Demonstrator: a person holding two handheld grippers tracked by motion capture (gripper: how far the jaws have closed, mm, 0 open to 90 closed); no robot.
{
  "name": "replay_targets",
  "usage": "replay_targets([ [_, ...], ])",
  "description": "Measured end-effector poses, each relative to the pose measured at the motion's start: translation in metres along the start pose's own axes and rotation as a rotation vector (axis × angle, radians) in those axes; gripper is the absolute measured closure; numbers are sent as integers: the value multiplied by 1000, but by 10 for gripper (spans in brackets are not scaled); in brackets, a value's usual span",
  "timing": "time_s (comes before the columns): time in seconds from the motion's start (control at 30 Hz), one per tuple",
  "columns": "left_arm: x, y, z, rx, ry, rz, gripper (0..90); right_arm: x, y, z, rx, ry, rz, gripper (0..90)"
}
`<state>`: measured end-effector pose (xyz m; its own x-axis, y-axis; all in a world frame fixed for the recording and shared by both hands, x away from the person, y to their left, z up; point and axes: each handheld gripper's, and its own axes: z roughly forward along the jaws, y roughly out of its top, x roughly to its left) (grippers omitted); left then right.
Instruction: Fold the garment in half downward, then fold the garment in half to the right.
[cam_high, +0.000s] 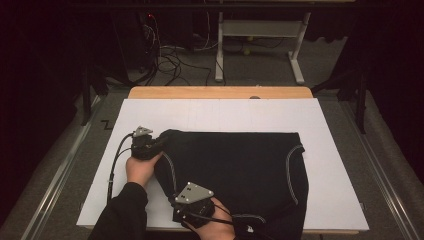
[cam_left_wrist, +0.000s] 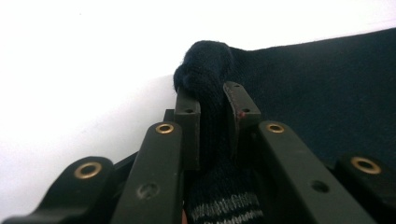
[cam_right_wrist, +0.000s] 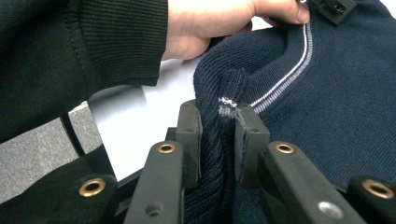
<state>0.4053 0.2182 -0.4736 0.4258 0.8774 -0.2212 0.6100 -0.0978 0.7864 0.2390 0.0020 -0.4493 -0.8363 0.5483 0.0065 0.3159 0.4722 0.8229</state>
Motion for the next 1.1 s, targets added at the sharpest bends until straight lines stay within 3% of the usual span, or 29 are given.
replay_targets([
  [0.4, 0, 4, -6, -25, -15, -10, 743, 2, 4, -2, -31, 7, 0, 761],
  [0.53, 0, 6, -9, -29, -11, 18, 743, 5, 6, -3, -40, 1, -8, 761],
  [0.77, 4, 9, -14, -52, -1, -13, 741, 10, 10, 1, -42, 1, -20, 761],
  [1.1, 14, 7, -20, -56, 18, -16, 739, 15, 17, 10, -41, 10, -34, 760],
])
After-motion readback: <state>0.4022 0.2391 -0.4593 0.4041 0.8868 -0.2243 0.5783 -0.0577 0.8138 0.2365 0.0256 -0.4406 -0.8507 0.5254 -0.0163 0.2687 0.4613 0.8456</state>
